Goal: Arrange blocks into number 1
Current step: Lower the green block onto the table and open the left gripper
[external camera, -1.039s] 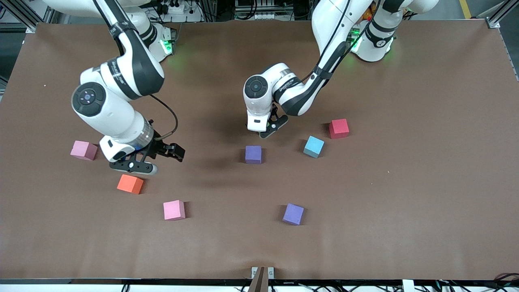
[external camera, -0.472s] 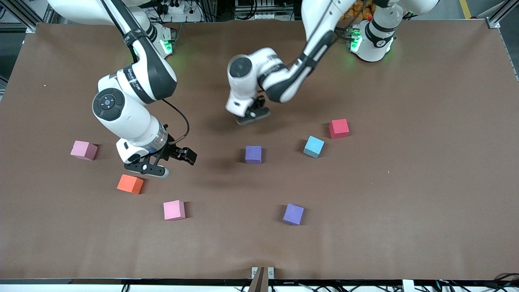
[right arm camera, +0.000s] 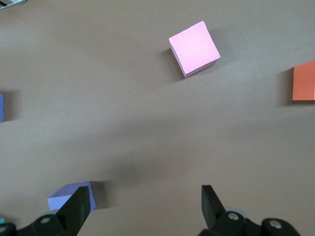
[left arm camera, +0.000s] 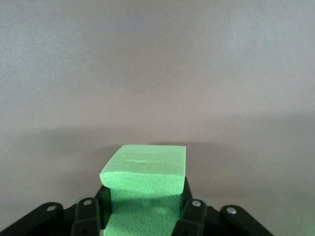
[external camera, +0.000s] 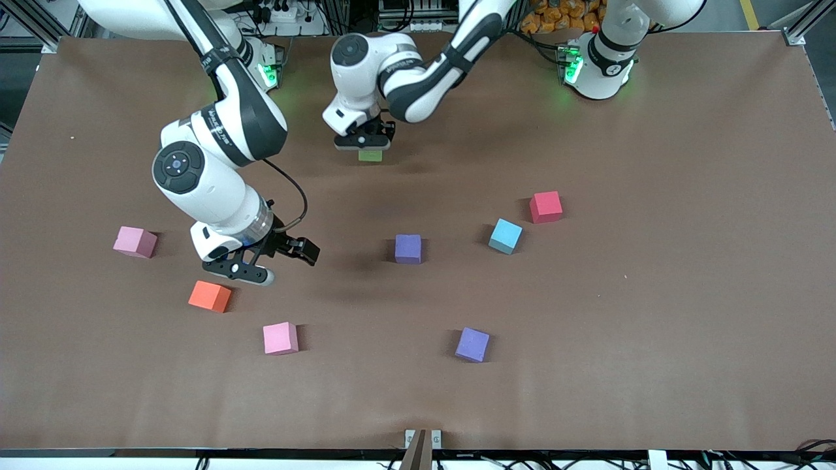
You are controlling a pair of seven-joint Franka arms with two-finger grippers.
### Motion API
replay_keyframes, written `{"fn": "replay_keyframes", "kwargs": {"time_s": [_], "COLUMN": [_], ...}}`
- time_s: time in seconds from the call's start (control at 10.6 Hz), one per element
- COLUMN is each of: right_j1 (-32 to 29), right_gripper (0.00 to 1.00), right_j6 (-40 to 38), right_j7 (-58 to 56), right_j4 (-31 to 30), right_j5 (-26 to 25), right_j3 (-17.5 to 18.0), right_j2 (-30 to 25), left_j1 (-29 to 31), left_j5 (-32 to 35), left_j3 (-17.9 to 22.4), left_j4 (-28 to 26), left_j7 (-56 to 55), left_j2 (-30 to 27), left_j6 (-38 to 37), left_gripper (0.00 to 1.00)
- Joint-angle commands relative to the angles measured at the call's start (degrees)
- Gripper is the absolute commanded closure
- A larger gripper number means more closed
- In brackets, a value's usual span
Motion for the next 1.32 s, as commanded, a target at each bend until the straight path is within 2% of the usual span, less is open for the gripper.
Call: {"fn": "replay_keyframes", "kwargs": {"time_s": [0.0, 0.28, 0.85, 0.94, 1.04, 1.13, 1.23], "right_j1": [0.0, 0.0, 0.0, 0.0, -0.09, -0.35, -0.18], "right_gripper": [0.0, 0.0, 0.0, 0.0, 0.0, 0.0, 0.0], "right_j6": [0.19, 0.27, 0.27, 0.27, 0.1, 0.18, 0.19], "right_j7": [1.05, 1.05, -4.74, -4.84, -4.84, -4.84, -4.84], "right_j4": [0.55, 0.64, 1.25, 1.25, 1.6, 1.69, 1.95], "right_j5": [0.55, 0.55, 0.47, 0.47, 0.38, 0.29, 0.29], "right_j3": [0.49, 0.49, 0.66, 0.75, 0.93, 1.28, 1.28], "right_j2": [0.3, 0.39, 0.56, 0.56, 0.47, 0.47, 0.47], "left_j1": [-0.03, -0.65, -1.53, -1.53, -1.53, -1.53, -1.53], "left_j5": [1.88, 1.97, 2.32, 2.24, 2.32, 2.32, 2.32], "left_j3": [0.49, 0.49, 0.67, 0.76, 0.76, 0.76, 0.76], "left_j4": [5.31, 8.41, 8.32, 8.32, 8.24, 8.15, 8.15], "left_j7": [4.23, 4.33, 4.94, 4.85, 4.85, 4.85, 4.85], "left_j2": [3.07, 5.54, 6.42, 6.77, 6.86, 7.04, 7.04], "left_j6": [-3.89, -4.97, -4.97, -4.97, -4.97, -4.97, -4.97], "left_gripper": [1.0, 1.0, 1.0, 0.66, 0.21, 0.02, 0.0]}}
